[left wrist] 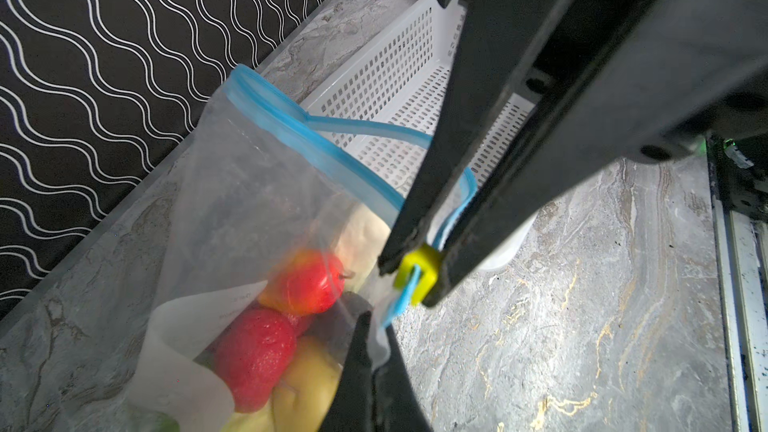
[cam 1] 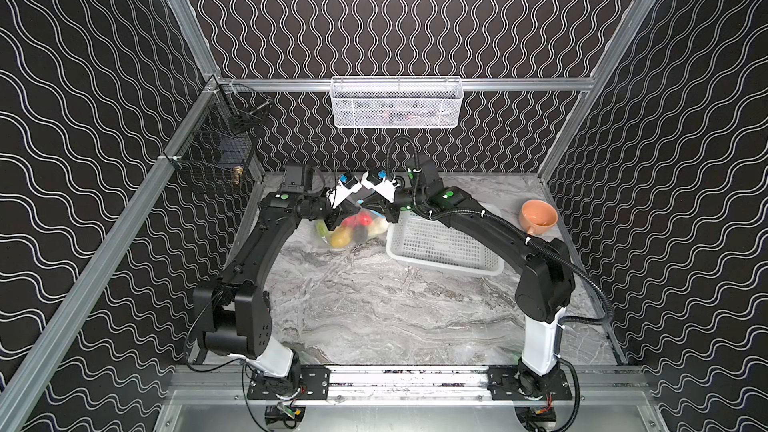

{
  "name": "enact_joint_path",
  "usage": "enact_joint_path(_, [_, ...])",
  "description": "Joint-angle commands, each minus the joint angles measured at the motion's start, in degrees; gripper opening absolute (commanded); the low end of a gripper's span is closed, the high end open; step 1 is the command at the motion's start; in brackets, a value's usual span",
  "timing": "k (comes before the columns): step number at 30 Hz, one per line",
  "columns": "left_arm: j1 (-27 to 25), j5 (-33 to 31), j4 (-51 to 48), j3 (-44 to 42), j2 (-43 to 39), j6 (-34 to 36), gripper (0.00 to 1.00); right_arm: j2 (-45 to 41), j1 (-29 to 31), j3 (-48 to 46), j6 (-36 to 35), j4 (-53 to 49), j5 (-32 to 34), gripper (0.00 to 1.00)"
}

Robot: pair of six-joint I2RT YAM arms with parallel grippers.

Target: Place the food in the zip-top bag and seal the zipper

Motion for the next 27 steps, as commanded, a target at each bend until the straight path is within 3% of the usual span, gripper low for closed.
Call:
enact_joint_path(1, [-0.07,1.57,-0.42,0.55,0.04,0.96,0.16,-0.04,0.11,0.52,-0.53,0.96,-0.98,0.02])
enact_joint_path(5, [-0.07,1.22,-1.66,1.26,0.09,1.59,0.29,-0.02,0.04,0.25,-0.75,0.85,-0.7,0.0])
enact_joint_path(11, [-0.16,1.4,-1.35,1.45,-0.22,1.29,0.39,-0.19,0.02,-0.27,-0.69,1.29,-0.75,0.0])
enact_joint_path(19, [-0.72,1.53,-0.54,3.01,0.5,-0.46,0.4,-0.13,0.02,0.07,-0.66,1.2,-1.23,0.0])
enact_joint_path(24, [-1.21,1.34,-1.09,4.15,0.61,-0.18,0.35,-0.19,0.02,-0.18,-0.48,1.3,-1.29,0.0])
enact_joint_path(27, [-1.53,1.82,-1.93,4.93,0.83,-0.14,0.13,-0.2,0.01,-0.26,-0.5,1.35,-1.54,0.0])
